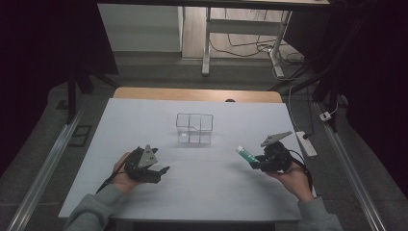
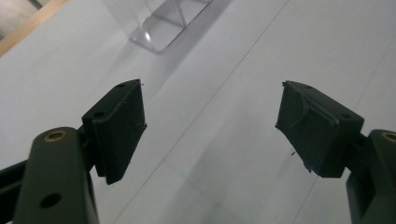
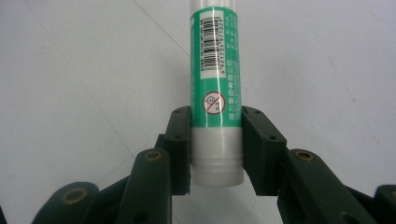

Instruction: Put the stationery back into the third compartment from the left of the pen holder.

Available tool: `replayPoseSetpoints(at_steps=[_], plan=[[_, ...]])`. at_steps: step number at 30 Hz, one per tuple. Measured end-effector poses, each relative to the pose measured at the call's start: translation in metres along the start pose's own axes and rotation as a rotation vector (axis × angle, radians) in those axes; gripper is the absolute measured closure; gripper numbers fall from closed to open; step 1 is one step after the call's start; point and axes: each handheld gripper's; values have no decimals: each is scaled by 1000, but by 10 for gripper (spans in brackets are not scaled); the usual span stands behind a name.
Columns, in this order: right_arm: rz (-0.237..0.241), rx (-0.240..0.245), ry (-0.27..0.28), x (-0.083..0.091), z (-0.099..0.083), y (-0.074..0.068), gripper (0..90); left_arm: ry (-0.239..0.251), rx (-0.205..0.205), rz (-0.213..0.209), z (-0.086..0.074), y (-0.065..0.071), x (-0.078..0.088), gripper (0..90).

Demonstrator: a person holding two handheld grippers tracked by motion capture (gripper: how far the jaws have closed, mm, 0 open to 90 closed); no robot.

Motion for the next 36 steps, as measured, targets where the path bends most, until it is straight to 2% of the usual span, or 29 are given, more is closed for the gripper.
replayPoseSetpoints(at_steps=[4, 11, 15, 20, 23, 26, 30, 36], plan=[[5, 10, 5, -2, 8, -4, 650, 0, -37, 5, 11, 4, -2, 236], [14, 37, -7, -8, 16, -11, 650, 5, -68, -12, 25, 8, -8, 238], [23, 40, -1, -11, 20, -14, 650, -8, -93, -10, 32, 10, -13, 235], [34, 55, -2, -15, 27, -17, 650, 2, -101, -20, 38, 11, -17, 236], [42, 65, 5, -16, 36, -19, 650, -9, -102, -15, 39, 10, -20, 236], [56, 70, 20, -18, 49, -22, 650, -3, -93, -12, 39, 8, -20, 236], [66, 104, 16, -22, 60, -28, 650, -2, -80, 2, 40, 5, -20, 234], [79, 125, 11, -24, 69, -30, 650, -15, -109, 17, 49, 9, -22, 228]])
Point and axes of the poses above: each handheld gripper's, and its own axes: x roughly backward along the jaws, z roughly out of its top, y roughly to its right, and after that the axes turned 9 degrees about -y, right-handed
